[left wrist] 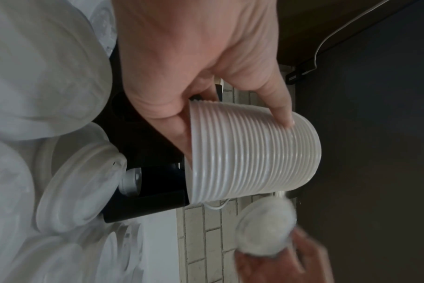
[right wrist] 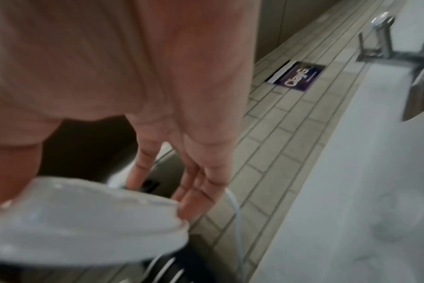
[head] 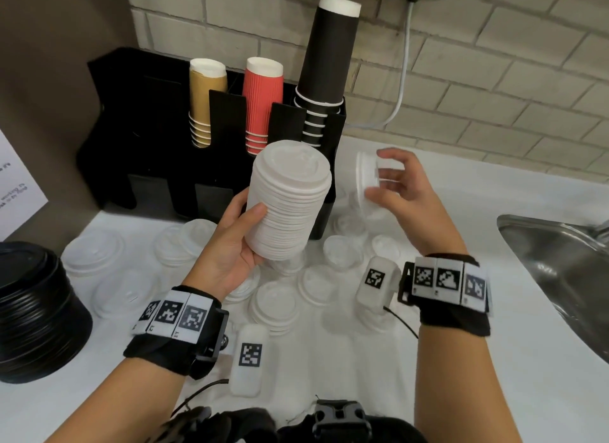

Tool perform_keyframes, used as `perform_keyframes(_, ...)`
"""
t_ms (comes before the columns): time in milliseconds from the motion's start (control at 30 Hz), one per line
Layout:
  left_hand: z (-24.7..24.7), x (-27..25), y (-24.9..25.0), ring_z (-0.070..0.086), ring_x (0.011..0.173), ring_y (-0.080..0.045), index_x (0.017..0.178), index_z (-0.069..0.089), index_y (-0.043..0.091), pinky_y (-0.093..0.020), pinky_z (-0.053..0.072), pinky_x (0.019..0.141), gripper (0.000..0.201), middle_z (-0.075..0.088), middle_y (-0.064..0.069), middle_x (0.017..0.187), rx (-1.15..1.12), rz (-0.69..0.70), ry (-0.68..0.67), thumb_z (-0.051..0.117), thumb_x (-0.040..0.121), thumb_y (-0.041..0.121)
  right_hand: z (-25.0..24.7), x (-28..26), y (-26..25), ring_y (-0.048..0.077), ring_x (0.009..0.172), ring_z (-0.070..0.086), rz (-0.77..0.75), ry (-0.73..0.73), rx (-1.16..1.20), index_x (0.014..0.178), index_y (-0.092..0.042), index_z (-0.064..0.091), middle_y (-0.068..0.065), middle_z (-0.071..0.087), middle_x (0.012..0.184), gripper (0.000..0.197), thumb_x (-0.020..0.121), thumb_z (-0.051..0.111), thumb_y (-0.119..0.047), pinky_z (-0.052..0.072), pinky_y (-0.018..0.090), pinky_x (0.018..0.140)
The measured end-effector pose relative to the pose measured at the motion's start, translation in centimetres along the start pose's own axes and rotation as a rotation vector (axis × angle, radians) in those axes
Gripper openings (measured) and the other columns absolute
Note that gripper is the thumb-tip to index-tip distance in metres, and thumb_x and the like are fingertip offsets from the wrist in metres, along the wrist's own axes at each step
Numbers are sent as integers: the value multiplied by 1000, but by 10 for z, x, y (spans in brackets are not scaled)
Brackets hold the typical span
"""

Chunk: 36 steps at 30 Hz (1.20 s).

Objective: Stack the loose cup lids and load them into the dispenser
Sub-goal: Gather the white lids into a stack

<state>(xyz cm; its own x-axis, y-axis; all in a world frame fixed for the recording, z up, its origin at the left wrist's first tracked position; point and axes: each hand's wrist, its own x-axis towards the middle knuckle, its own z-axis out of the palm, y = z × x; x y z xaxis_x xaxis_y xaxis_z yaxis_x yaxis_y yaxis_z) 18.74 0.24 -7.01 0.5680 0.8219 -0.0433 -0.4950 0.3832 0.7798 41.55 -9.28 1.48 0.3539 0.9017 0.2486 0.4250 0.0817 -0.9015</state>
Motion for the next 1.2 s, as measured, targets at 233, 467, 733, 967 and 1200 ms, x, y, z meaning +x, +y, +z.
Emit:
perform_keyframes(233,-2,-1,1,66,112,-20,136,49,26,-34,59,71,63,69,2,121,21,2,28,66,76,31,46,-6,-36,2,101,56,-260,-41,-57,109,-31,59,-20,60,113,36,76,75,-32,44,27,79)
perform_keyframes(467,-9,-5,4,67,109,-19,128,55,32,-35,58,70,72,69,4,118,116,-5,-6,77,60,40,57,3,-47,-3,104,51,-272,-110,-135,104,-32,64,-15,61,114,30,75,70,-28,35,9,77)
perform_keyframes(733,-8,-4,9,67,109,-19,129,55,32,-35,58,70,70,67,3,121,128,-18,-11,76,63,39,59,7,-57,7,113,53,-292,-184,-182,104,-30,66,-12,62,118,33,72,71,-21,37,16,82)
perform_keyframes(967,-7,-3,9,66,109,-20,133,51,26,-35,58,70,69,67,1,120,77,-35,-5,73,69,35,63,8,-57,6,115,50,-346,-210,-218,109,-25,65,-13,59,118,39,75,80,-16,34,11,87)
perform_keyframes(1200,-11,0,19,63,117,-21,135,51,27,-39,59,76,99,66,1,127,69,7,-19,93,48,46,23,58,-7,-2,91,56,-59,271,48,105,-29,60,-15,62,107,15,90,58,-34,42,14,74)
